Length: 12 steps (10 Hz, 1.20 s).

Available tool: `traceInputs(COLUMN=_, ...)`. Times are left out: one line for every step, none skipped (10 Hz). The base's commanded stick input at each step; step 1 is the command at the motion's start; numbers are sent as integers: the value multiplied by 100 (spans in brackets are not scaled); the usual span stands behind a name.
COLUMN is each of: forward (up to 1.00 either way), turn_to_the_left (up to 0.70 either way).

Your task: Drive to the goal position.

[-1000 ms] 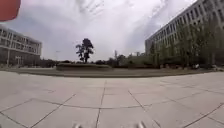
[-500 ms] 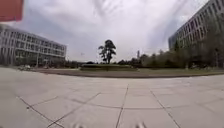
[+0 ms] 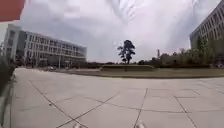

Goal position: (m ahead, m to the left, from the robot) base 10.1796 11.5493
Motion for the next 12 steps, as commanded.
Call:
traceInputs(forward=45, turn_to_the_left=27)
traceInputs(forward=45, turn_to_the_left=27)
traceInputs(forward=45, turn_to_the_left=27)
traceInputs(forward=45, turn_to_the_left=27)
traceInputs(forward=45, turn_to_the_left=27)
traceInputs(forward=45, turn_to_the_left=27)
traceInputs(forward=45, turn_to_the_left=27)
traceInputs(forward=45, turn_to_the_left=27)
traceInputs(forward=45, turn_to_the_left=27)
traceInputs(forward=45, turn_to_the_left=27)
traceInputs(forward=45, turn_to_the_left=27)
traceInputs(forward=45, turn_to_the_left=27)
